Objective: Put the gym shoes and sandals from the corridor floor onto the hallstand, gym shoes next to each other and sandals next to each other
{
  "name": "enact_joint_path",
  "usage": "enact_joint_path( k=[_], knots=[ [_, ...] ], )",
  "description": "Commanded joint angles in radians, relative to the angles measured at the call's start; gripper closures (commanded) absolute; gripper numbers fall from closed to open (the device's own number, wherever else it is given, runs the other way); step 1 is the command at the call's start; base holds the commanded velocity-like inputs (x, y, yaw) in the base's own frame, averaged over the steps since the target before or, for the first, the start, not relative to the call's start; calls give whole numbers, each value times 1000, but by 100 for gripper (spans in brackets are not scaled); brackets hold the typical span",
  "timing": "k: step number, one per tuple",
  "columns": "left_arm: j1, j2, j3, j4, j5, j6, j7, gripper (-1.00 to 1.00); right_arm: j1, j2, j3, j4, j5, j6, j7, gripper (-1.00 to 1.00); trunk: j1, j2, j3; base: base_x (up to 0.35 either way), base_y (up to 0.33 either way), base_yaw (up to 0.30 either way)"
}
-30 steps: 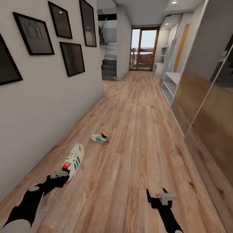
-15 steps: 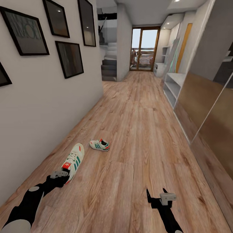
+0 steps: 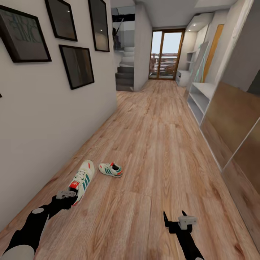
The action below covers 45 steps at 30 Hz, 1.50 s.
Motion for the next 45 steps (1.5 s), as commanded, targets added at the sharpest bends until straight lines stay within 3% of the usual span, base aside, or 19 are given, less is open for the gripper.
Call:
enact_joint_path(
  k=[1, 36, 45],
  knots=[
    [-1, -1, 4, -2, -2, 6, -9, 100, 0, 0, -2, 4, 3, -3, 2, -100, 0, 0, -1, 295, -139, 208],
    [-1, -3, 4, -2, -2, 6, -8, 100, -1, 0, -2, 15, 3, -3, 3, -100, 0, 0, 12, 231, -205, 265],
    [-1, -3, 4, -2, -2, 6, -8, 100, -1, 0, -3, 15, 3, -3, 4, -100, 0, 0, 12, 257, -207, 33]
  ],
)
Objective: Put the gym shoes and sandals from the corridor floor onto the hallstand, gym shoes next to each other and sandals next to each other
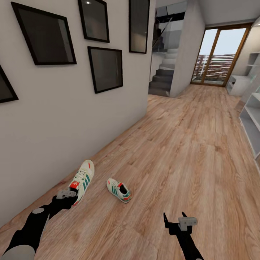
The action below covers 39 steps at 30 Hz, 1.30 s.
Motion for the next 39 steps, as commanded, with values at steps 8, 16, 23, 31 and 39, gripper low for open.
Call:
enact_joint_path(
  k=[8, 16, 23, 31, 39],
  knots=[
    [-1, -1, 4, -2, -3, 6, -9, 100, 0, 1, -1, 2, 3, -3, 1, -100, 0, 0, -1, 243, -205, 110],
    [-1, -1, 4, -2, -3, 6, -9, 100, 0, 1, 0, 9, 4, -3, 1, -100, 0, 0, -1, 241, -202, 262],
    [26, 1, 111, -3, 6, -69, -10, 100, 0, -1, -3, 45, 2, -5, 0, -100, 0, 0, -1, 146, -91, 274],
    [96, -1, 325, 12, 15, -310, -10, 100, 0, -2, -5, 64, 2, -6, -2, -100, 0, 0, -1, 9, -4, 275],
    [128, -9, 401, 15, 28, -339, -9, 100, 0, -2, -5, 82, 3, -7, -2, -100, 0, 0, -1, 1, 0, 276]
  ],
)
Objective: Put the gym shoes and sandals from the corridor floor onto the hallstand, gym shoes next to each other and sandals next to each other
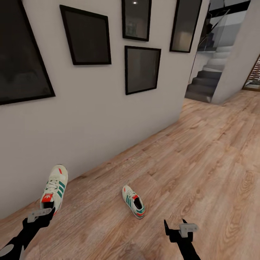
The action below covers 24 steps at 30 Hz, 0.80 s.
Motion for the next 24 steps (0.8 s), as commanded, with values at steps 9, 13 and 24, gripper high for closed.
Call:
enact_joint_path(
  k=[9, 13, 24],
  knots=[
    [0, -49, 4, 0, -15, -8, 22, 100, 0, -1, -3, 2, 4, -1, 2, -100, 0, 0, -1, 0, 0, 278],
    [0, -62, 1, 0, -14, -12, 119, 100, 0, 0, -2, 2, 4, -1, 2, -100, 0, 0, -1, 0, 0, 279],
    [0, -63, 2, 0, -10, -11, 125, 100, 0, -1, -1, 2, 4, -1, 2, -100, 0, 0, -1, 0, 0, 279]
  ],
)
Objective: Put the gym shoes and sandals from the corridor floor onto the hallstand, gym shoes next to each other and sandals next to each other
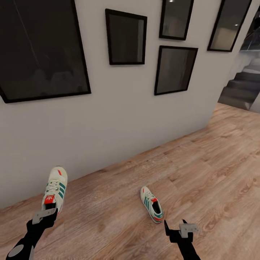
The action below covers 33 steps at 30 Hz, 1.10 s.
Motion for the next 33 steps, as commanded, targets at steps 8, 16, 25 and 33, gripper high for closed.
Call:
enact_joint_path(
  k=[8, 16, 25, 33],
  knots=[
    [-2, -1, 7, 1, -8, -7, -6, 100, 0, 1, -1, 1, 3, -3, 2, -100, 0, 0, -1, 0, 0, 279],
    [-2, -1, 8, 1, -11, -7, -6, 100, 0, -1, -1, 1, 3, -3, 2, -100, 0, 0, -1, 2, 0, 279],
    [-2, -1, 8, 1, -9, -9, -6, 100, 0, -1, -1, 0, 3, -3, 3, -100, 0, 0, -1, 59, -92, 279],
    [-2, -1, 8, 1, -8, -9, -7, 100, 0, -1, -2, -2, 2, -3, 4, -100, 0, 0, -1, 7, -259, 138]
  ],
)
